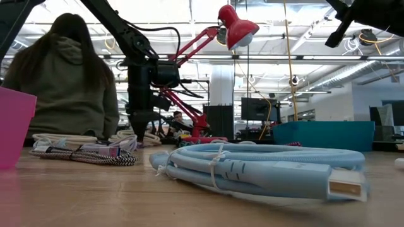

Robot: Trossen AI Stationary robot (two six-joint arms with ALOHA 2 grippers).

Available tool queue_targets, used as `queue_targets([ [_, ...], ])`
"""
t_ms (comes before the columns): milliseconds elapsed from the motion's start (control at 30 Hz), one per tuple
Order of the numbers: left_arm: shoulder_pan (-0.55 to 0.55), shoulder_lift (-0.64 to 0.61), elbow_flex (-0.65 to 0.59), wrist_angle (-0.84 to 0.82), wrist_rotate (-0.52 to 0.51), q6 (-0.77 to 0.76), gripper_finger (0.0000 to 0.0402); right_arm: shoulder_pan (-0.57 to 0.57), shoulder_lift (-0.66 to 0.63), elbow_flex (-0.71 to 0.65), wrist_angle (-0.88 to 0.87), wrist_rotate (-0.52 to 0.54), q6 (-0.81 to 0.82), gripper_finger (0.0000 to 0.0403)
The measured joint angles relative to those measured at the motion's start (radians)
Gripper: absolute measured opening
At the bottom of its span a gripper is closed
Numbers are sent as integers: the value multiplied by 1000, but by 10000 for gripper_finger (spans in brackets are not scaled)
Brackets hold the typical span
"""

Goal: Sort cables
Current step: Put the top gray usb cable into the blue bin

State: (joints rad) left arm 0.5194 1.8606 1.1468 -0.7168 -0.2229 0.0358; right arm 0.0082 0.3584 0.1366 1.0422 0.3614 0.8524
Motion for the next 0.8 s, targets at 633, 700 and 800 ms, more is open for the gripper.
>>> queue_targets([
  [633,-53,-77,189,-294,-2,-299,1,0,0,0,0,-12,0,0],
  [700,-54,-118,189,-313,42,-366,1,0,0,0,0,-26,0,0],
  [800,-83,-193,189,-356,67,-450,1,0,0,0,-1,-39,0,0],
])
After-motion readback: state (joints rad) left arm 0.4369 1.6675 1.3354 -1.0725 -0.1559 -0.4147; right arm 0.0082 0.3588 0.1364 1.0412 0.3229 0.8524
